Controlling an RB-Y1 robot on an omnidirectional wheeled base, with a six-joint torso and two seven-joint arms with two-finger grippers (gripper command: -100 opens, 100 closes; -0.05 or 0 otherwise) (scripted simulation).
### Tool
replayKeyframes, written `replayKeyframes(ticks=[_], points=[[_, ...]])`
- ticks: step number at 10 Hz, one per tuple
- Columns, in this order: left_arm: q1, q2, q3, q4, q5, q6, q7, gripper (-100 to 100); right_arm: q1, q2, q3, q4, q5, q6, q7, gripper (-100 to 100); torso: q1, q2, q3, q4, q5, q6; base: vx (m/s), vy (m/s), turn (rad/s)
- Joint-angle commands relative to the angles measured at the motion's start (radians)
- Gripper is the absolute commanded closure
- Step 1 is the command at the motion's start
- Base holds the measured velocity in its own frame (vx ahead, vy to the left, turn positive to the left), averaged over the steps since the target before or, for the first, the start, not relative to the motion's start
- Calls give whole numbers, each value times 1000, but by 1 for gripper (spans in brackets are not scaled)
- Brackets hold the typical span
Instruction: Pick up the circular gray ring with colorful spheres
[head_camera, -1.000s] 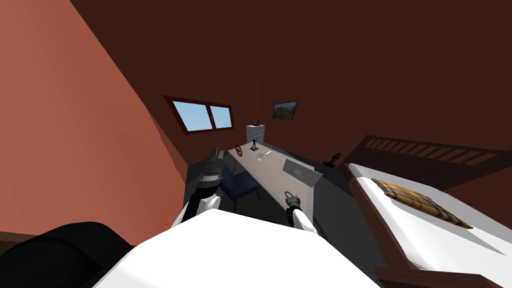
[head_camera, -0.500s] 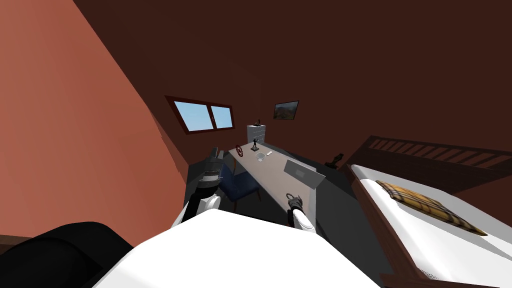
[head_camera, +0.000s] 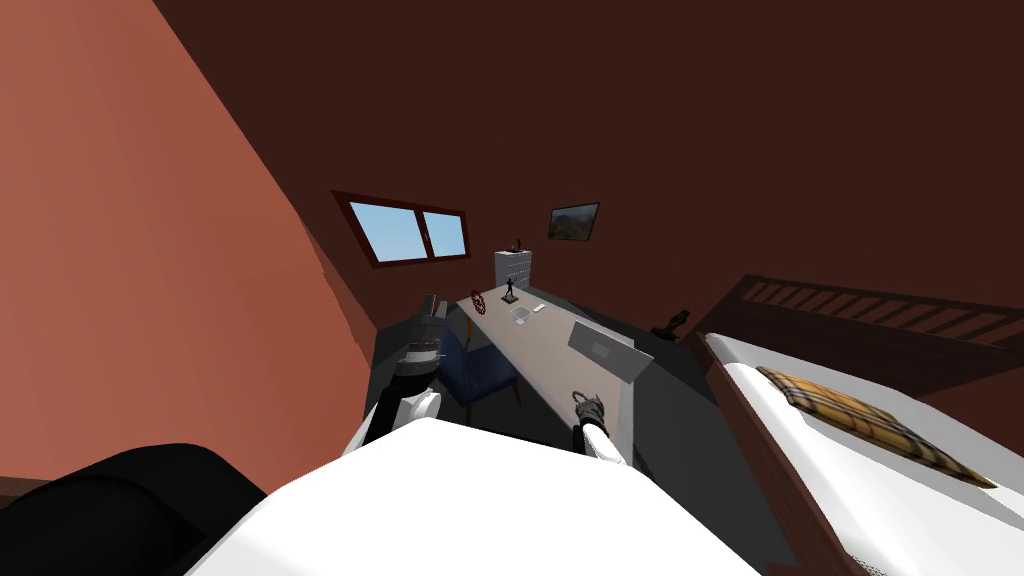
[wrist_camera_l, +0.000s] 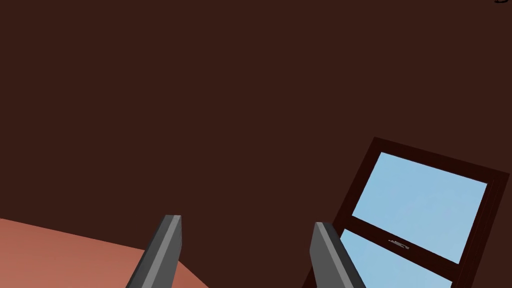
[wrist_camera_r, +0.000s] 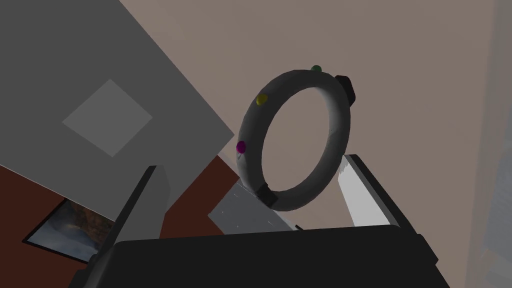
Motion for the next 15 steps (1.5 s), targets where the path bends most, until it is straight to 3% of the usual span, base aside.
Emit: replayKeyframes(ticks=[1,2,4,5,9,10,11,15], points=[[0,0,0,0,0,0,0,0,25,21,8,-14,31,26,-21,-100,0,0,0,0,0,0,119,-105,41],[0,0,0,0,0,0,0,0,40,34,14,-20,53,40,-38,-100,-1,-2,-1,0,0,0,120,-124,34],[0,0,0,0,0,0,0,0,28,30,19,-1,62,41,-62,-100,0,0,0,0,0,0,39,-51,10],[0,0,0,0,0,0,0,0,30,30,18,-4,61,41,-58,100,3,3,1,0,0,0,5,-6,1],[0,0,0,0,0,0,0,0,29,31,18,-5,60,40,-61,100,7,5,2,0,2,0,0,0,0],[0,0,0,0,0,0,0,0,29,31,18,-4,60,41,-60,0,6,5,3,1,2,0,0,0,0],[0,0,0,0,0,0,0,0,32,28,11,-17,42,33,-30,100,6,5,3,1,2,0,-44,37,-16],[0,0,0,0,0,0,0,0,-14,-11,-8,3,-25,-11,21,100,11,10,6,2,2,0,-75,77,-32]])
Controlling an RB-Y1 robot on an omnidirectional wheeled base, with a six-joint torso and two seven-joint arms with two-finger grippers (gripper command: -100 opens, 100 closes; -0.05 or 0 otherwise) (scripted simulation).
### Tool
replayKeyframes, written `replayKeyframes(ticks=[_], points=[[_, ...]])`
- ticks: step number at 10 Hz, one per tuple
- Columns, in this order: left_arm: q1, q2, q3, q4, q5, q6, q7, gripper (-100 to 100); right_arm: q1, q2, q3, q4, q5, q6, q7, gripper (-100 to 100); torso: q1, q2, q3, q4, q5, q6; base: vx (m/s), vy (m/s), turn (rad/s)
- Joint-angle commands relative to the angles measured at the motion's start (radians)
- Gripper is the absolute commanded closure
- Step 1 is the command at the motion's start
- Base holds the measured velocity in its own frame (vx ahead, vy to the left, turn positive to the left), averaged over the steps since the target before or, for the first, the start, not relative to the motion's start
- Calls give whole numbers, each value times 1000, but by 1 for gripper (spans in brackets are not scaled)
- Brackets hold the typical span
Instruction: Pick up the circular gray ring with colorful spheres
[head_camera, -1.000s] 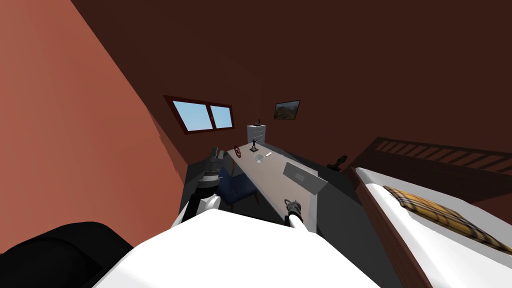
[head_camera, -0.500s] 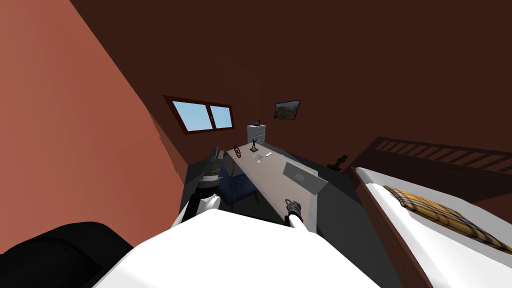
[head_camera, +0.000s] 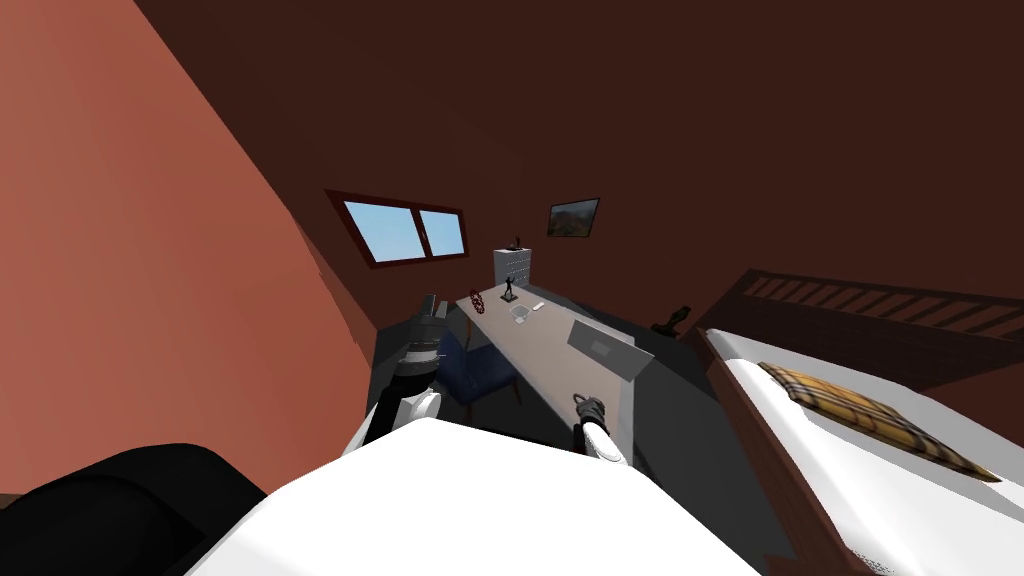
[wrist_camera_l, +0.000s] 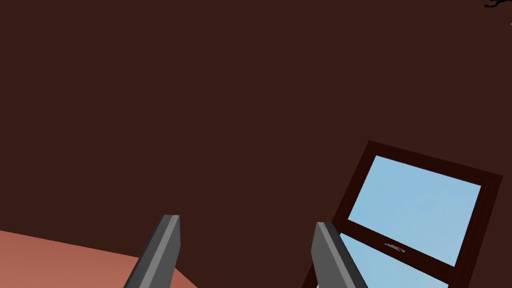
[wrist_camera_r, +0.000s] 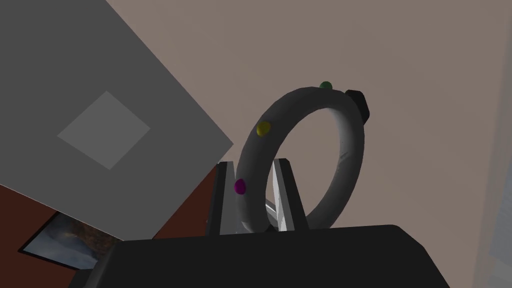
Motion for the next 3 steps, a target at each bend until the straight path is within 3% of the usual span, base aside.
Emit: replayKeyframes(ticks=[1,2,3], points=[[0,0,0,0,0,0,0,0,-9,-10,-11,-6,-31,-17,32,100,0,0,0,0,0,0,-68,59,-12],[0,0,0,0,0,0,0,0,1,-5,-11,-15,-28,-10,30,100,-1,0,0,0,0,0,-30,25,-6],[0,0,0,0,0,0,0,0,1,-5,-12,-17,-31,-13,39,0,-3,-2,-1,0,-1,0,-6,6,0]])
